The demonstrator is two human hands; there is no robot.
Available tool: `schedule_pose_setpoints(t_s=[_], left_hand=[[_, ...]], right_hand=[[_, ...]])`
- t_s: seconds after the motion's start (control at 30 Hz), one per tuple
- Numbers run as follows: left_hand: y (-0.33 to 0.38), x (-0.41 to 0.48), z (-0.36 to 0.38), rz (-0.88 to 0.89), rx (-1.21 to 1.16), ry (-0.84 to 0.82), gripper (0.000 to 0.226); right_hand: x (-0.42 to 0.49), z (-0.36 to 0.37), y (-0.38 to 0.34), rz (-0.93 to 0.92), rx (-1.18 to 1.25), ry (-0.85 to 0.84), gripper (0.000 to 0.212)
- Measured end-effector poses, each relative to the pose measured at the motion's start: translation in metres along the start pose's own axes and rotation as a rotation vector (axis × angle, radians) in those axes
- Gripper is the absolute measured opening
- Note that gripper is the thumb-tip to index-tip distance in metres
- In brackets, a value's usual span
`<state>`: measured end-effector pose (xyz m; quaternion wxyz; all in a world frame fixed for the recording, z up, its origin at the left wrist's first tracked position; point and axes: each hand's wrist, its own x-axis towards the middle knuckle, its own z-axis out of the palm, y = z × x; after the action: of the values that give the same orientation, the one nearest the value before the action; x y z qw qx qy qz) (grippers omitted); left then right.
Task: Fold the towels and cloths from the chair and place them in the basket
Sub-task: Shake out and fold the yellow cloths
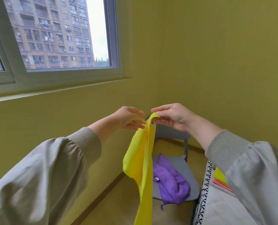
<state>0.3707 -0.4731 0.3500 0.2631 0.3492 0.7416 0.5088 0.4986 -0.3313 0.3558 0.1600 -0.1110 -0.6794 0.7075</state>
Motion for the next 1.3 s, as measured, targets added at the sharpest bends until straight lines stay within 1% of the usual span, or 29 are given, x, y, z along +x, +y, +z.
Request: schedule_pose_setpoints(t_s=[0.03, 0.13, 0.23, 0.33, 0.4, 0.47, 0.57, 0.7, 0.83, 0.93, 0.97, 1.03, 1.1, 1.13, 1.2, 1.3], left_hand=[[-0.001, -0.003, -0.001, -0.010, -0.065, -0.081, 0.021], [-0.011, -0.006, -0.002, -0.026, -0.158, -0.290, 0.025], [-0.019, -0.009, 0.001, -0.025, -0.203, -0.406, 0.024], [-0.025, -0.008, 0.007, 0.000, -0.167, -0.404, 0.022], [-0.026, -0.006, 0.012, 0.005, -0.144, -0.362, 0.022], [-0.026, -0.005, 0.017, 0.019, -0.107, -0.318, 0.023], [-0.025, -0.005, 0.022, 0.050, -0.038, -0.251, 0.018], [-0.022, -0.002, 0.026, 0.082, 0.017, -0.141, 0.018], [-0.019, -0.001, 0.022, 0.058, 0.058, -0.186, 0.023], [-0.022, 0.000, 0.019, 0.053, -0.044, -0.202, 0.018], [-0.022, 0.000, 0.019, 0.049, -0.117, -0.208, 0.014], [-0.023, -0.001, 0.015, 0.048, -0.256, -0.243, 0.011], [-0.024, -0.003, 0.011, 0.050, -0.349, -0.292, 0.018], [-0.025, -0.003, 0.009, 0.049, -0.373, -0.311, 0.024], [-0.026, -0.004, 0.007, 0.041, -0.375, -0.339, 0.030], [-0.028, -0.003, 0.006, 0.029, -0.354, -0.352, 0.022]], right_hand=[[0.001, 0.002, -0.001, 0.002, -0.017, 0.007, 0.019], [0.001, 0.005, -0.003, -0.001, -0.125, 0.020, 0.023], [0.001, 0.009, -0.003, -0.027, -0.295, 0.080, 0.021], [0.002, 0.014, 0.002, -0.080, -0.601, 0.186, 0.009], [0.005, 0.014, 0.005, -0.143, -0.834, 0.247, 0.009], [0.005, 0.013, 0.006, -0.175, -0.932, 0.253, 0.011], [0.003, 0.010, 0.005, -0.150, -0.916, 0.205, 0.012], [0.004, 0.005, 0.009, -0.122, -0.794, 0.208, 0.017], [0.006, 0.002, 0.015, -0.076, -0.674, 0.168, 0.020], [0.005, 0.002, 0.020, -0.040, -0.507, 0.115, 0.021], [0.003, 0.001, 0.021, -0.025, -0.410, 0.075, 0.019], [-0.001, -0.003, 0.023, 0.032, -0.258, -0.072, 0.014], [-0.004, -0.007, 0.028, 0.107, -0.245, -0.226, 0.011], [-0.004, -0.009, 0.032, 0.126, -0.265, -0.264, 0.012], [-0.003, -0.009, 0.037, 0.128, -0.233, -0.240, 0.015], [-0.002, -0.007, 0.036, 0.091, -0.117, -0.136, 0.019]])
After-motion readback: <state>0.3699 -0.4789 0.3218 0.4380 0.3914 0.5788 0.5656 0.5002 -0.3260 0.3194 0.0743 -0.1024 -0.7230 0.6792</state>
